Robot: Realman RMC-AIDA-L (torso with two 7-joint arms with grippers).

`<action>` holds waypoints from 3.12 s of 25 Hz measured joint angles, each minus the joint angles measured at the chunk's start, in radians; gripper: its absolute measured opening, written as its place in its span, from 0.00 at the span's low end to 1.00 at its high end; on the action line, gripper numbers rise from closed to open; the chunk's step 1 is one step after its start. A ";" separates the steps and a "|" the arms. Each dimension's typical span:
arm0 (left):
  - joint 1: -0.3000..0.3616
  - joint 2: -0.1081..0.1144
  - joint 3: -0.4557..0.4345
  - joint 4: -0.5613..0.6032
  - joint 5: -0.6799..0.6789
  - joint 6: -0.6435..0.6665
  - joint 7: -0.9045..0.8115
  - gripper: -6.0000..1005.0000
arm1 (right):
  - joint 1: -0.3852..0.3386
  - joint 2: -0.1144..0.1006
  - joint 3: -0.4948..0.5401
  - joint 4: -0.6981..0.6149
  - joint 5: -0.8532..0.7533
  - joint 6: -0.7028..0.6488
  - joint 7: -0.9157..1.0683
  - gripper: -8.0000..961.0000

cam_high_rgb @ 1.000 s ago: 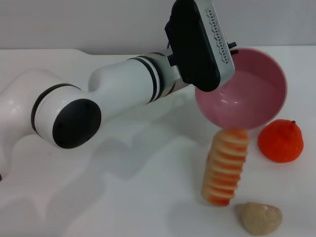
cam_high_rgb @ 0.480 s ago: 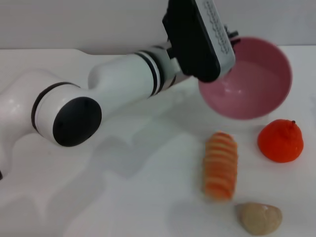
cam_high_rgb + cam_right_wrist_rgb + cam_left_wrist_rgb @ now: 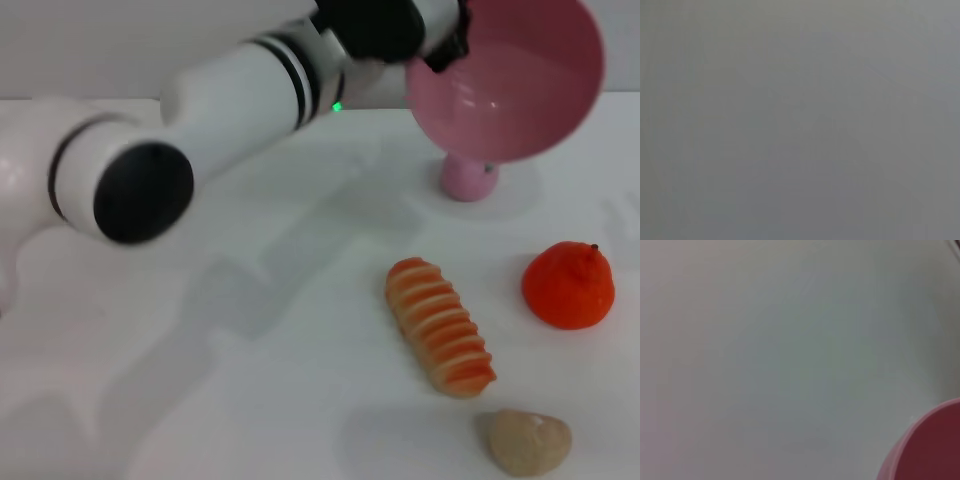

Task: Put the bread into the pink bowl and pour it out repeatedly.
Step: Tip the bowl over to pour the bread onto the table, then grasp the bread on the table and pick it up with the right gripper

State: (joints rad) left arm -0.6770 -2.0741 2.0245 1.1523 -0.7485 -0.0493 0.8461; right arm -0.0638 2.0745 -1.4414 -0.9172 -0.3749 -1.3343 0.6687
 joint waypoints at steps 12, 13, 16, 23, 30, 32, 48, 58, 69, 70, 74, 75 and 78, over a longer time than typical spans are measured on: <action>-0.115 0.006 -0.380 -0.045 0.000 -0.452 -0.181 0.10 | 0.019 -0.002 -0.029 -0.002 -0.065 0.042 0.000 0.34; -0.128 0.008 -0.442 -0.045 0.000 -0.536 -0.189 0.10 | 0.021 -0.002 -0.033 -0.004 -0.073 0.051 0.000 0.34; -0.164 0.013 -0.590 -0.055 0.003 -0.722 -0.201 0.10 | 0.025 -0.002 -0.038 -0.009 -0.109 0.071 0.007 0.34; -0.229 0.026 -0.893 -0.101 0.083 -1.100 -0.165 0.10 | 0.054 -0.007 -0.063 -0.020 -0.182 0.153 0.053 0.34; -0.203 0.042 -0.941 -0.093 0.184 -1.352 -0.129 0.10 | 0.082 -0.007 -0.055 -0.148 -0.490 0.323 0.296 0.34; -0.186 0.042 -0.942 -0.089 0.195 -1.375 -0.125 0.10 | 0.085 -0.007 -0.049 -0.218 -0.641 0.360 0.435 0.34; -0.138 0.049 -0.949 -0.074 0.197 -1.370 -0.103 0.10 | 0.118 -0.004 0.063 -0.889 -1.741 0.035 1.480 0.38; -0.136 0.034 -0.939 -0.075 0.196 -1.370 -0.082 0.10 | 0.329 -0.003 -0.064 -1.031 -2.100 -0.223 1.753 0.68; -0.098 0.021 -0.937 -0.081 0.191 -1.364 -0.057 0.10 | 0.458 0.002 -0.239 -0.860 -2.217 -0.170 1.850 0.76; -0.095 0.021 -0.937 -0.082 0.191 -1.364 -0.055 0.10 | 0.464 0.002 -0.248 -0.831 -2.216 -0.152 1.853 0.76; -0.088 0.021 -0.937 -0.083 0.189 -1.364 -0.052 0.10 | 0.486 0.003 -0.281 -0.723 -2.212 -0.088 1.855 0.76; -0.087 0.021 -0.937 -0.082 0.189 -1.364 -0.052 0.10 | 0.489 0.003 -0.290 -0.702 -2.211 -0.071 1.856 0.76; -0.087 0.021 -0.937 -0.081 0.189 -1.365 -0.052 0.10 | 0.491 0.004 -0.313 -0.651 -2.196 -0.033 1.856 0.76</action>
State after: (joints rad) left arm -0.7639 -2.0529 1.0878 1.0711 -0.5599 -1.4147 0.7943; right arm 0.4272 2.0787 -1.7540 -1.5681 -2.5712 -1.3672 2.5252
